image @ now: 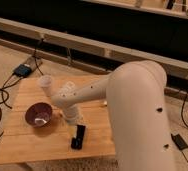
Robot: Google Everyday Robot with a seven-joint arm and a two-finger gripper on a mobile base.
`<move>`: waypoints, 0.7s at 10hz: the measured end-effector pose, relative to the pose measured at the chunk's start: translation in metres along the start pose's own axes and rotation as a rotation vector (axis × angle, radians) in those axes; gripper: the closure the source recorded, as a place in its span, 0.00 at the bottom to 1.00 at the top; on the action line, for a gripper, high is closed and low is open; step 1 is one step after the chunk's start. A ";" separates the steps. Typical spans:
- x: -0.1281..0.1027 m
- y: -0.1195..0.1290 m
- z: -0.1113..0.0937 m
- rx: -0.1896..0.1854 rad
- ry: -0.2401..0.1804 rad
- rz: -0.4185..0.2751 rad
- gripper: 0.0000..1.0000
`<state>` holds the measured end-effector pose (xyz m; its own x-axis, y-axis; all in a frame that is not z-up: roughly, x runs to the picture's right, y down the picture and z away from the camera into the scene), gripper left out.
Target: Push the eraser across the table
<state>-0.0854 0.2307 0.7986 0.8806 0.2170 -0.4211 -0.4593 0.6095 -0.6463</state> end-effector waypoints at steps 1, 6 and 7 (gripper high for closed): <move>-0.005 -0.001 0.003 -0.006 -0.010 -0.012 0.35; -0.009 -0.008 0.009 -0.023 -0.025 -0.023 0.35; -0.008 -0.009 0.010 -0.026 -0.025 -0.022 0.35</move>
<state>-0.0871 0.2307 0.8141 0.8932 0.2226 -0.3907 -0.4420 0.5942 -0.6719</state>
